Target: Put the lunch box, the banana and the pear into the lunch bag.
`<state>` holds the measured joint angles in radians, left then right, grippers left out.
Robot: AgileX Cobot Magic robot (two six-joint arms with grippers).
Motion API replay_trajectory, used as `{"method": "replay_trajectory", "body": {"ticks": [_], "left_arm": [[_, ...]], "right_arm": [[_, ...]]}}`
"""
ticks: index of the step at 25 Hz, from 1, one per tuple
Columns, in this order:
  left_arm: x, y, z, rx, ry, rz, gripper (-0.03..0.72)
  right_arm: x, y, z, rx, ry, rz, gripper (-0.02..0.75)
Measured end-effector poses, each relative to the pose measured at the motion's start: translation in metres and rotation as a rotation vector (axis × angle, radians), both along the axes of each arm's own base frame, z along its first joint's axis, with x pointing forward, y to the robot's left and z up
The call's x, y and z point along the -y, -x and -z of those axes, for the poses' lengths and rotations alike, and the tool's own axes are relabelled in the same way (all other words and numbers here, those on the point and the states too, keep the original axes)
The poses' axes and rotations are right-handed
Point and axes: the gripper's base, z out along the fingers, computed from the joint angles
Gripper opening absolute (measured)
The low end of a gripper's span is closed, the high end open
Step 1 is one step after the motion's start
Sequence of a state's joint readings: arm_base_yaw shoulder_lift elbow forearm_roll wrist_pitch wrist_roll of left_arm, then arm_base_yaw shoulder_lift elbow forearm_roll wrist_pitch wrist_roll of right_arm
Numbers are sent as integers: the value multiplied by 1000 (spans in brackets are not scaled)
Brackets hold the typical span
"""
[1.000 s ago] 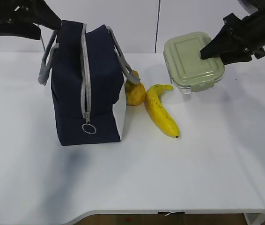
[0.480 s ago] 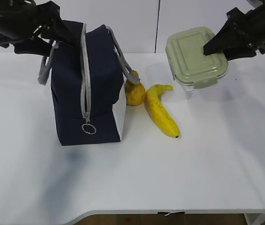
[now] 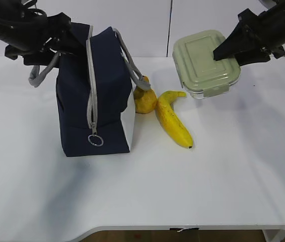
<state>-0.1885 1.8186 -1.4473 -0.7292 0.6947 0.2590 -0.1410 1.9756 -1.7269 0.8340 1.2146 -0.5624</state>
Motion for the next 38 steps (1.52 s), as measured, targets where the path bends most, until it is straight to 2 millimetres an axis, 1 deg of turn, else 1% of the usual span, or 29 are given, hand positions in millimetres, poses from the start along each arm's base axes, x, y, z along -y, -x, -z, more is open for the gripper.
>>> {"method": "replay_trajectory", "body": {"ticks": [3,4,6,9,12,13,15,21,23,27,30,35,38], "left_arm": [[0,-1,2,-3,-1,-1,429],[0,-1,2,-2,1,-3,394],[0,-1,2,-2,5,-5,314],[0,-1,1,-2,11,-9,167],[1,-1,1,-3,19,-11,48],[1,-1,1,-6,25,-12,22],[2,-1,0,-11,40,-12,6],[6,1,-1,-21,76,22,3],[8,2,-2,-15,91,45,3],[11,4,-4,-5,116,97,3],[13,6,-6,6,129,131,3],[16,9,-7,13,146,183,3],[18,9,-9,23,168,202,3]], "right_arm": [[0,0,0,0,0,0,349],[0,0,0,0,0,0,349],[0,0,0,0,-2,1,349],[-2,0,-3,5,-26,6,349],[-3,3,-13,26,-45,11,349],[-4,5,-17,36,-53,12,349],[-6,7,-25,54,-78,15,349],[-15,14,-45,98,-129,5,349],[-27,17,-49,106,-135,-22,349],[-53,20,-50,103,-149,-87,349],[-66,24,-53,102,-170,-122,349],[-71,27,-62,124,-213,-133,349],[-72,27,-63,128,-228,-134,349]]}}
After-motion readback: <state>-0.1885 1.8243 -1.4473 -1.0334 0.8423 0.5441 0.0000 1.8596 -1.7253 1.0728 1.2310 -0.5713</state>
